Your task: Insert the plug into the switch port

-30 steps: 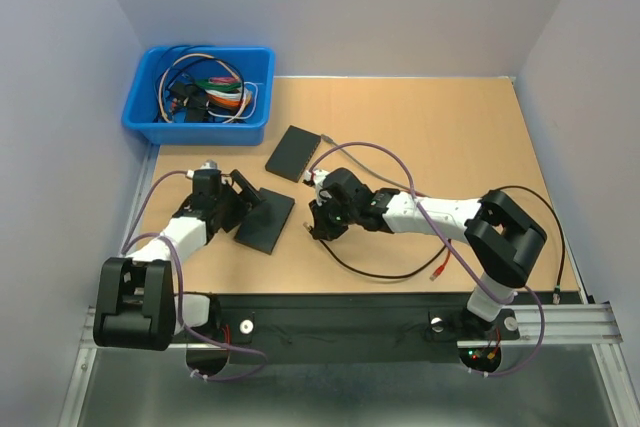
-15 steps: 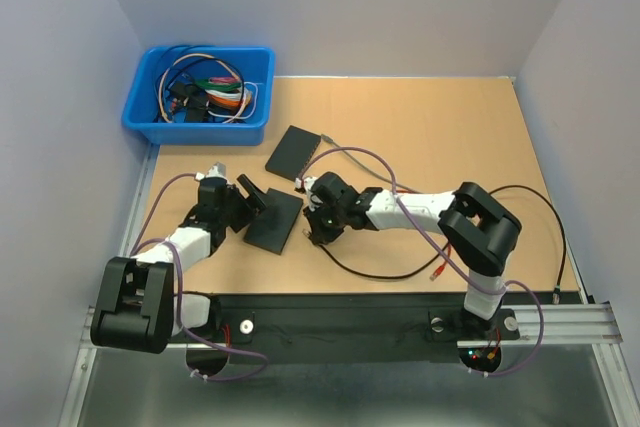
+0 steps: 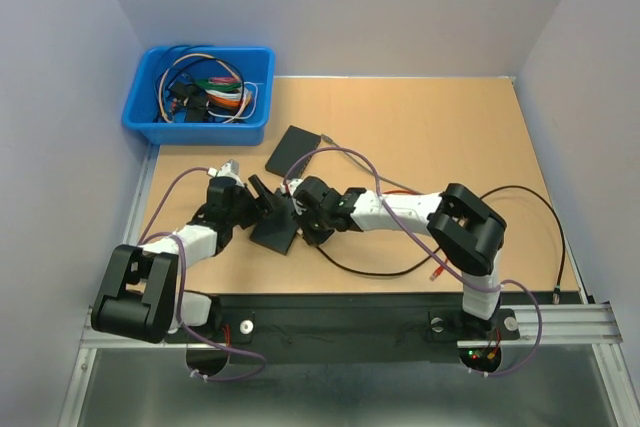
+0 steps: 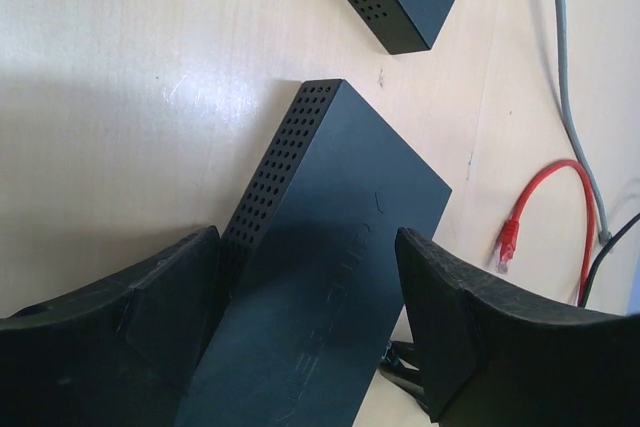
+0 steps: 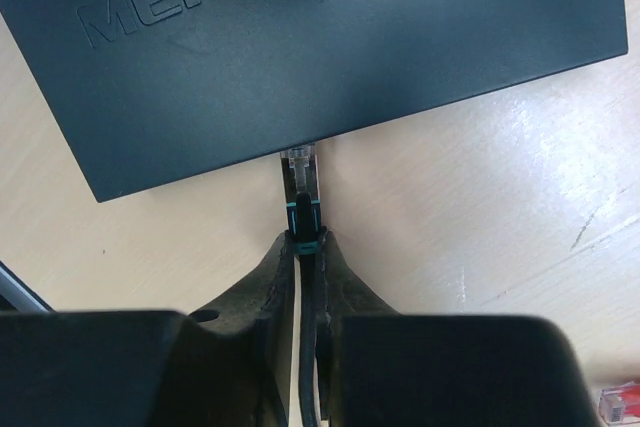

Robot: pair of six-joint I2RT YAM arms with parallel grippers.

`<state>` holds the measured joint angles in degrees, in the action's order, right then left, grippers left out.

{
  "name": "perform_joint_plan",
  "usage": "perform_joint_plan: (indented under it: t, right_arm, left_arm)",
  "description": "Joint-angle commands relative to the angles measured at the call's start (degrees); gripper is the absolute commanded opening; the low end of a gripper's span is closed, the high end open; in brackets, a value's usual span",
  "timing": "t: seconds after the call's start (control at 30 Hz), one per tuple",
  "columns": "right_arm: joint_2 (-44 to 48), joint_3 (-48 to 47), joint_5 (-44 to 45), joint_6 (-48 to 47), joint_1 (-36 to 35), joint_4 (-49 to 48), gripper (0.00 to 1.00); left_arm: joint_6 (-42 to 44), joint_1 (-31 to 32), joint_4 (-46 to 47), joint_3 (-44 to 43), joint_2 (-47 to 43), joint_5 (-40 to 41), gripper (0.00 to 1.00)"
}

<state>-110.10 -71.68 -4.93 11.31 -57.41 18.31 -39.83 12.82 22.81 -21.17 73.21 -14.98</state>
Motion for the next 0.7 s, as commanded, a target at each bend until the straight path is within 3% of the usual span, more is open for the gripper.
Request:
perform_joint_plan:
  t: [0.0,0.67]
  right_arm:
    - [0.24,-2.32,2.11,0.29,-1.74,2.61,0.00]
    - [5.43,-2.32,5.81,4.24,-4.55,8.24,0.00]
  left_arm:
    - [0.99,1.15,1.98,-1.25,0.18,-1.10,0.81]
    - [1.87,1.16,0.31,-0.54,-0.70,1.18,0.81]
